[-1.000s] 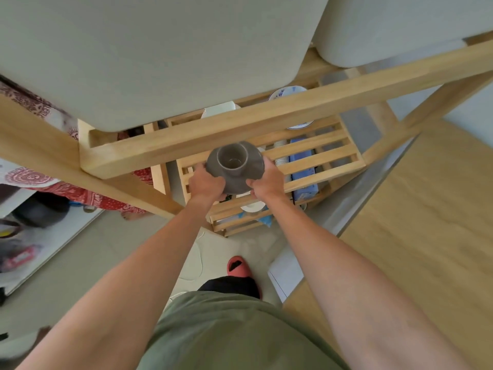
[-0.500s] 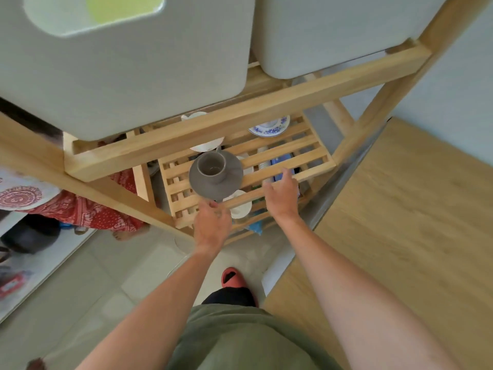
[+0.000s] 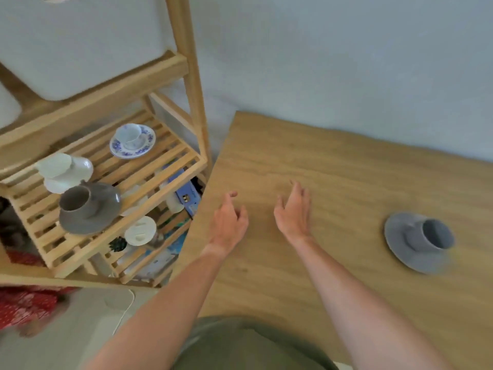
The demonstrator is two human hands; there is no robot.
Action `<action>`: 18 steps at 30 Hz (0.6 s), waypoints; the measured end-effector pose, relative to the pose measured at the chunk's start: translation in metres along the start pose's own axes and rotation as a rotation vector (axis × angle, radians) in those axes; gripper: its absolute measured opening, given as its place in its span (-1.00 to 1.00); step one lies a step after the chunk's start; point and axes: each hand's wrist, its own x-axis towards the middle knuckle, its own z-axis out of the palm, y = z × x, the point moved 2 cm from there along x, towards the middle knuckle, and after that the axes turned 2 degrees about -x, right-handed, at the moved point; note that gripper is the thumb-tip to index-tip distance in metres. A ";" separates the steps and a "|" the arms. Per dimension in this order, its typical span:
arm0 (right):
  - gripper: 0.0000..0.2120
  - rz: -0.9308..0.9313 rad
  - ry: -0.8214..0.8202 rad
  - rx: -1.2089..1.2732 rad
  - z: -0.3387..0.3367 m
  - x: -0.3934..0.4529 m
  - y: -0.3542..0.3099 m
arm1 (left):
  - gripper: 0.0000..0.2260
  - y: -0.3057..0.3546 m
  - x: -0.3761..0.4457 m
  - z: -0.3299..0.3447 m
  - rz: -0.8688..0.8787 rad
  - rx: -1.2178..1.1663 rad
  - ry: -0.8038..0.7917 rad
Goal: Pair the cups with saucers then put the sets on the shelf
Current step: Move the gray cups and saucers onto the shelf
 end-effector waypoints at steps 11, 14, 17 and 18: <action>-0.49 -0.023 0.385 -0.259 -0.151 -0.014 0.146 | -0.52 0.103 -0.030 0.178 0.074 0.200 -0.453; -0.41 0.101 0.429 -0.274 -0.170 -0.018 0.184 | -0.50 0.114 -0.033 0.218 0.042 0.176 -0.509; -0.31 0.180 0.382 -0.228 -0.183 -0.021 0.214 | -0.50 0.130 -0.044 0.243 0.001 0.125 -0.559; -0.27 0.188 0.360 -0.196 -0.186 -0.020 0.222 | -0.50 0.136 -0.048 0.248 -0.015 0.113 -0.577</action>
